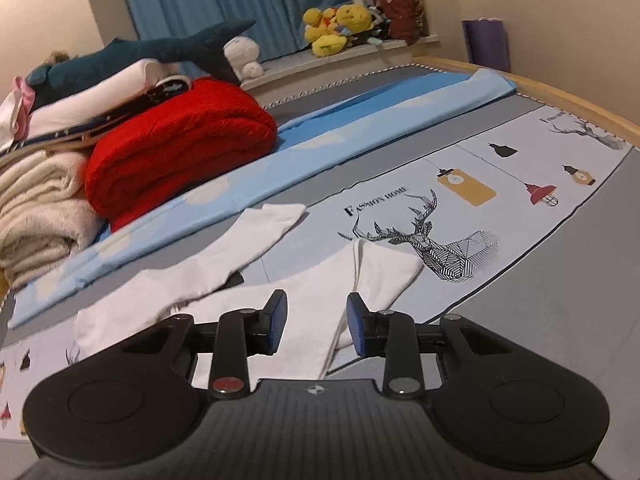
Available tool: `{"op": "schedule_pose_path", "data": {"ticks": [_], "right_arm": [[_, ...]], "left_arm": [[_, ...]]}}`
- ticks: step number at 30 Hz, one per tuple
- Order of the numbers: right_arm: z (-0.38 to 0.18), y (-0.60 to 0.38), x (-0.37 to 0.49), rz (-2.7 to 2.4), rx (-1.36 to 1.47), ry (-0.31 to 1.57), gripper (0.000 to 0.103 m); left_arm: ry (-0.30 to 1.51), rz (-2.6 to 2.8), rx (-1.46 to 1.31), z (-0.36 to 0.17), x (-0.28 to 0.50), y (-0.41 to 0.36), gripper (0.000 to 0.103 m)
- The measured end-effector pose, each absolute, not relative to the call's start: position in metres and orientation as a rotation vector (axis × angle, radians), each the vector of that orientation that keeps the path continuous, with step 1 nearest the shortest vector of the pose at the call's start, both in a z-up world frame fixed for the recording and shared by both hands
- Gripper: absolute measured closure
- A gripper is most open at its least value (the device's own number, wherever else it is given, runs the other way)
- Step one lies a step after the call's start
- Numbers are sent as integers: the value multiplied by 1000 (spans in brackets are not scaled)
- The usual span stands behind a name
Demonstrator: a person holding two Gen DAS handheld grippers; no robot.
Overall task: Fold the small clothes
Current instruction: 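Grasp the white shirt fabric with the left gripper and lift it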
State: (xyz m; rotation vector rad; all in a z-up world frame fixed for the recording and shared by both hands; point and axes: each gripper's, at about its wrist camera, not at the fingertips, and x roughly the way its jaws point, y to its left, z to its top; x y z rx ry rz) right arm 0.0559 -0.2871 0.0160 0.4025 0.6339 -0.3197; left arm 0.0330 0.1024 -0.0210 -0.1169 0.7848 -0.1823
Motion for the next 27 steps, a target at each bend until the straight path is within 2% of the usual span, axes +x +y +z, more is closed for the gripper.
{"op": "schedule_pose_path", "data": {"ticks": [2,5,6,10,13,15,16,17,19,22,27], "right_arm": [[17,-283,56,-319,405,613,75],[19,-281,59,-321,399,579,77],[19,-281,60,-323,397,570,81],[15,-286,67,-330,391,572,82],[7,-290,75,-310,391,604,81],[6,-292,78,-298,383,607,81],[6,-293,79,-293,372,606,81],[6,-294,80,-290,363,604,81],[6,-297,81,-291,355,603,81],[4,-300,81,-300,363,607,81],[9,-294,74,-293,357,581,81]], "left_arm": [[809,-241,-161,-32,54,75,70],[852,-325,-230,-60,76,34,60],[860,-341,-240,-71,81,19,59],[966,-290,-302,-113,110,-16,36],[1024,-207,-319,-137,127,-24,35],[1021,-197,-326,-146,135,-29,42],[1015,-198,-314,-147,136,-32,67],[1015,-210,-308,-147,137,-33,101],[974,-245,-302,-133,135,-32,100],[801,-307,-264,-77,119,-14,100],[655,-304,-201,4,76,68,100]]}}
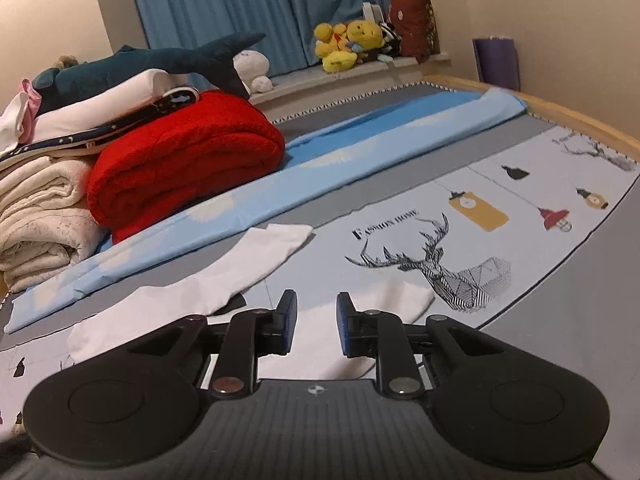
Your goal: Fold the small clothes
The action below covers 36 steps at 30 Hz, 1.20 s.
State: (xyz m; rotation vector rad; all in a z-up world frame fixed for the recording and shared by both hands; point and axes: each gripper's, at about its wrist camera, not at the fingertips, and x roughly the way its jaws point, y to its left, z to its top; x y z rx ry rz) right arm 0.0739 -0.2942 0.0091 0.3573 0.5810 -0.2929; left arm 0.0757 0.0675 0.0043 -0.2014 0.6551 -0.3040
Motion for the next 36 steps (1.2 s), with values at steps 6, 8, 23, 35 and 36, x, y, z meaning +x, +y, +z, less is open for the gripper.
{"op": "schedule_pose_path", "data": {"ticks": [6,8,23,35,36], "right_arm": [[12,-282,62,-276,352,560,80],[9,-275,62,-268,350,567,79],[-81,-196,134,-77,463,900,63],[-122,-173,191,-13,433,953,91],[-124,-173,194,-6,432,956,99]], "left_arm": [[685,7,-146,34,26,213,100],[805,137,-61,14,27,240,100],[943,126,-99,-87,133,218,43],[983,115,5,-123,187,204,37],[997,109,-3,-126,189,205,39]]}}
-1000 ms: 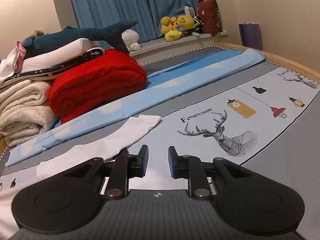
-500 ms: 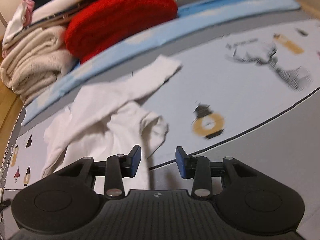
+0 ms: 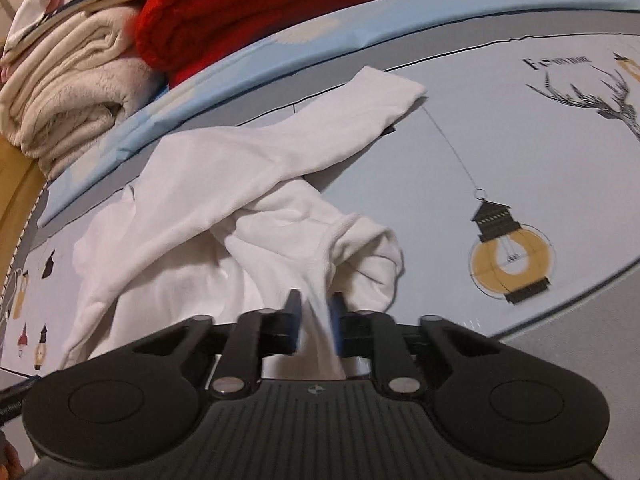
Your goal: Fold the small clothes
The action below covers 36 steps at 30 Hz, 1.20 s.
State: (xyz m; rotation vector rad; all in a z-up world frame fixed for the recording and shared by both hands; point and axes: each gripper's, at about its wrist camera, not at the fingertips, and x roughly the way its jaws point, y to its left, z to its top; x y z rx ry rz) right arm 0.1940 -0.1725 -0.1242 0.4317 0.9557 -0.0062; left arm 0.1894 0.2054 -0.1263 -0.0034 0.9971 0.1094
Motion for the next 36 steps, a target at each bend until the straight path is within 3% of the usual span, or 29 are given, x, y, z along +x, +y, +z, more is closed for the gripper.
{"op": "schedule_pose_path", "data": {"ticks": [1,2,5,8,14,19,22,23,24,25,27,28,36], "right_arm": [[-126,-173,196,2,437,960,99],[-126,-174,197,11,447,959,99],[-122,-183,197,18,470,936,100],[-111,-205,190,-22,507,890,100],[-66,-276,162,-174,470,736,100],[-74,-339,141,-449,425,796,98],[-85,-345,134,-458,454,852,92],[-82,-342,132,-452,442,842,89],[-76,-336,128,-440,416,821,79],[-69,-329,125,-420,381,797,66],[-56,-317,116,-381,339,749,57],[-51,-310,114,-361,333,741,57],[-68,-301,82,-283,459,941,57]], "left_arm": [[1012,102,-3,-129,191,206,49],[1033,86,4,-132,193,204,68],[1061,59,34,-138,195,195,89],[1076,27,19,-137,193,185,95],[1167,-279,-93,-124,167,132,98],[1179,-214,37,-125,147,119,98],[1155,-149,-58,-120,148,137,98],[1135,-156,-95,-114,147,141,94],[1107,-162,-115,-108,144,143,94],[1087,-173,-123,-102,141,145,89],[1080,-197,-99,-96,136,144,68],[1082,-197,-82,-96,131,146,52],[1189,-225,-42,-115,101,154,49]]}}
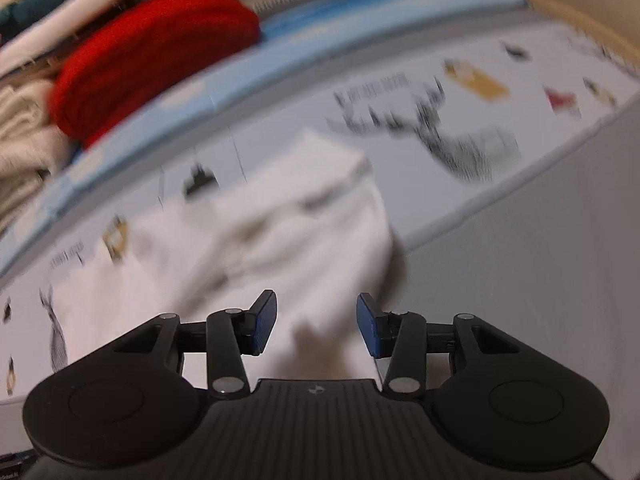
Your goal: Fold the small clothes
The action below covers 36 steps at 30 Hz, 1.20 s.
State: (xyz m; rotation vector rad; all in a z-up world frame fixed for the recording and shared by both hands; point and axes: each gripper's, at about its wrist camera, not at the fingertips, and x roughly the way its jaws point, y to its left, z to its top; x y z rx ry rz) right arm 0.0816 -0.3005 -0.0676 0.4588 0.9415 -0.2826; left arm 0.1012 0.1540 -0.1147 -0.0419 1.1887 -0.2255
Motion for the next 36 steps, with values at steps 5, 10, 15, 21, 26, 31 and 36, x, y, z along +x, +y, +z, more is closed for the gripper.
{"op": "schedule_pose_path", "data": {"ticks": [5,10,15,21,26,31,36], "right_arm": [[-100,-294,54,-285,369,1105,57],[-130,-277,27,-211,276,1200,61],[-123,-266,9,-123,244,1138,98],[-73,-322,-12,-215,308,1048,99],[-77,-355,-26,-322,213,1131,99],[-67,-342,-20,-307,138,1029,74],[-70,-327,-15,-184,185,1074,56]], "left_arm": [[1228,-184,22,-133,80,158,49],[1234,-152,39,-142,69,159,51],[1229,-209,29,-133,61,153,93],[1163,-451,29,-84,35,150,93],[1192,-434,193,-86,24,148,100],[1192,-476,126,-88,26,139,62],[1201,-547,-7,-86,21,143,57]]}}
